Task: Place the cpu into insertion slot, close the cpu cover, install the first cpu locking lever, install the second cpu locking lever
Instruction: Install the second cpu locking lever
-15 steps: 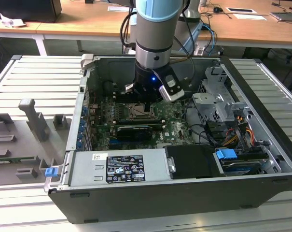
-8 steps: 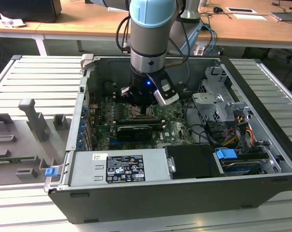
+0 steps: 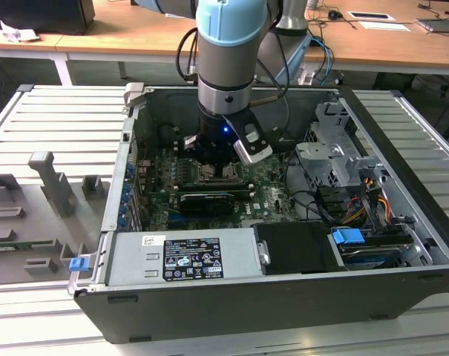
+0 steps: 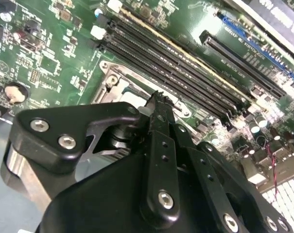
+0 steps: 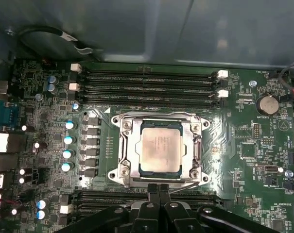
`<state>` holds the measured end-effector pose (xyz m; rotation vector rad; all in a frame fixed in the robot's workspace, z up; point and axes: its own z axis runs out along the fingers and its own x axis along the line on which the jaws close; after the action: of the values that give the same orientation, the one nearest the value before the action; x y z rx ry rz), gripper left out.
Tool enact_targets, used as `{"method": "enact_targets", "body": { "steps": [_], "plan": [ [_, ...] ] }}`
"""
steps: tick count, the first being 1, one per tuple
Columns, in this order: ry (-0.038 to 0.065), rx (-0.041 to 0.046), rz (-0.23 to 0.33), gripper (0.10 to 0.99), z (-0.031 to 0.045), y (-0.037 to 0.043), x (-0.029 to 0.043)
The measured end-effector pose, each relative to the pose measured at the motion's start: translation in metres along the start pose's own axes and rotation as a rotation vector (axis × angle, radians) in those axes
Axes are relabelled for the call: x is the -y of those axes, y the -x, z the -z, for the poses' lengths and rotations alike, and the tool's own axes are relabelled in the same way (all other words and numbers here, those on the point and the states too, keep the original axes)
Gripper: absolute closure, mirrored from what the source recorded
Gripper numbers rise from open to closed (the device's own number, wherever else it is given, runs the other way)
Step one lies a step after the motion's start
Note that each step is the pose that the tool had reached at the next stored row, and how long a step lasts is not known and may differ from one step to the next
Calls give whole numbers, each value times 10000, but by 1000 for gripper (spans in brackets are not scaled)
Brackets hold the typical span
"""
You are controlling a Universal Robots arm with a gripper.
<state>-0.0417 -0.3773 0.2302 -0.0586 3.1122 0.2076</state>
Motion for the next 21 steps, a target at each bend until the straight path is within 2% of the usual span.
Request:
{"method": "enact_targets", "body": {
  "steps": [6, 14, 16, 17, 21],
  "plan": [
    [13, -2, 23, 980, -121, -74, 14],
    [207, 4, 97, 980, -124, -186, 49],
    [352, 0, 194, 980, -127, -200, 86],
    [491, 10, 205, 980, -125, -211, 114],
    [875, 57, 206, 980, -117, -257, 168]
  ]
}}
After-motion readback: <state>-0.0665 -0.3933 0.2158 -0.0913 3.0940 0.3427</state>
